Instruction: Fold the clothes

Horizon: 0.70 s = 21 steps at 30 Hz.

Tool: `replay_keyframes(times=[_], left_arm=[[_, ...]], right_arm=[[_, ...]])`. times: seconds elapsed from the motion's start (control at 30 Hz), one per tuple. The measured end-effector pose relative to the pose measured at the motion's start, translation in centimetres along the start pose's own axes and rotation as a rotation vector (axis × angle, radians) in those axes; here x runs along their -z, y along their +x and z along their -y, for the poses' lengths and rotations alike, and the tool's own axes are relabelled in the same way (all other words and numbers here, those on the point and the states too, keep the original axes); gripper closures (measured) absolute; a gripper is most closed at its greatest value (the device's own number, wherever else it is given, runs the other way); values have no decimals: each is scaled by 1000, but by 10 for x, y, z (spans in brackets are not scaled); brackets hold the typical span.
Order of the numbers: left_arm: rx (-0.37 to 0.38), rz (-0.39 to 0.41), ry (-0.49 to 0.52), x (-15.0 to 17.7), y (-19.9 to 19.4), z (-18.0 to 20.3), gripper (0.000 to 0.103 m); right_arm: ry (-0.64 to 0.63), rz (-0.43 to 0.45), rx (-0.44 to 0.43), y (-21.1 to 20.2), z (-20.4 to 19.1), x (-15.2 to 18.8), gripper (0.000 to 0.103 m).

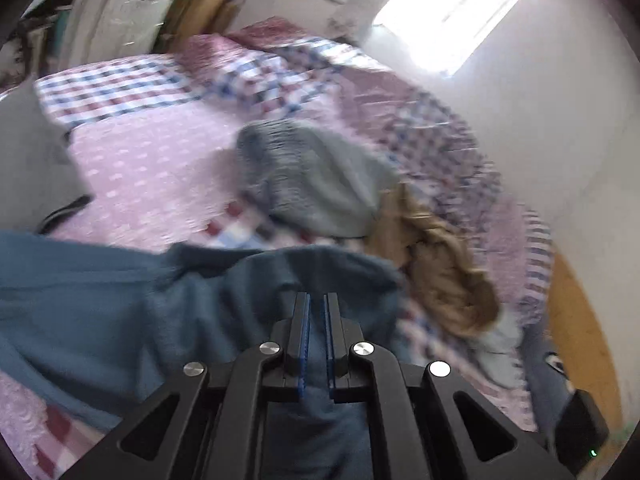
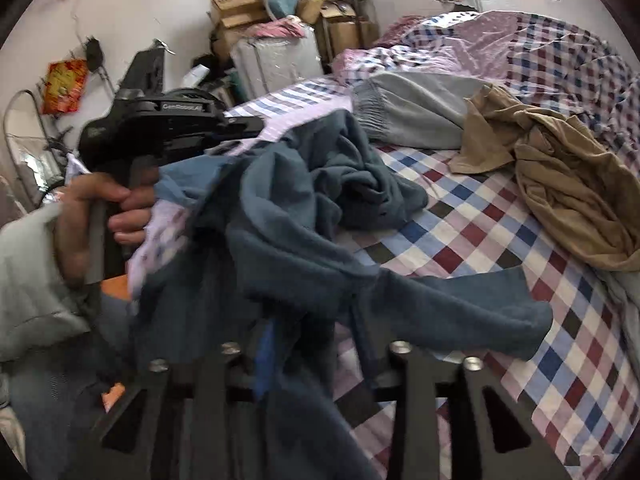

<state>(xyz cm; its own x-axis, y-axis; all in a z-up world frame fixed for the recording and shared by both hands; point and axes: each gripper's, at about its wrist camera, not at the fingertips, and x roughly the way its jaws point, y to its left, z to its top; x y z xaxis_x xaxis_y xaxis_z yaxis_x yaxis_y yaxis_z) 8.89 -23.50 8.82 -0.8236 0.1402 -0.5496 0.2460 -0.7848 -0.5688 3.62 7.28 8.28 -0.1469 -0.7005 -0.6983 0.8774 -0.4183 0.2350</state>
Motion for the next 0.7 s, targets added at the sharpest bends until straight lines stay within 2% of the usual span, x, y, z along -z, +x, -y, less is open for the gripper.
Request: replay_keyframes(times=[0.03, 0.07, 0.1, 0.17, 0.23, 0.33, 0.4, 0.47, 0.5, 0.53, 0.57, 0.7], left_arm=[[50, 9, 41, 1, -3, 10, 94], [102, 20, 99, 4, -6, 23, 85], [143, 31, 151, 6, -10, 35, 79], [241, 58, 285, 18, -22, 62, 39], [320, 83, 423, 32, -31, 90, 24], [331, 29, 603, 57, -27, 123, 24], [310, -43, 682, 73, -13, 136, 24], [240, -98, 763, 90, -1, 144, 28], [194, -117, 788, 94, 5, 145, 36], [148, -135, 812, 98, 11, 146, 62], [118, -148, 806, 97, 16, 143, 82], [85, -166, 682, 82, 24, 126, 87]], right_arm=[[5, 8, -27, -6, 2, 2, 58], [9, 16, -54, -11, 4, 4, 57], [29, 48, -52, -20, 10, 5, 57], [68, 113, -47, -37, 22, 8, 54], [192, 174, 52, -51, 44, 14, 50], [405, 219, 194, -59, 87, 26, 49], [546, 245, 217, -60, 113, 38, 49], [626, 245, 217, -55, 129, 44, 49], [647, 242, 217, -52, 134, 46, 49], [668, 239, 217, -50, 140, 48, 49], [662, 226, 222, -44, 140, 47, 49], [621, 145, 262, -15, 138, 44, 49]])
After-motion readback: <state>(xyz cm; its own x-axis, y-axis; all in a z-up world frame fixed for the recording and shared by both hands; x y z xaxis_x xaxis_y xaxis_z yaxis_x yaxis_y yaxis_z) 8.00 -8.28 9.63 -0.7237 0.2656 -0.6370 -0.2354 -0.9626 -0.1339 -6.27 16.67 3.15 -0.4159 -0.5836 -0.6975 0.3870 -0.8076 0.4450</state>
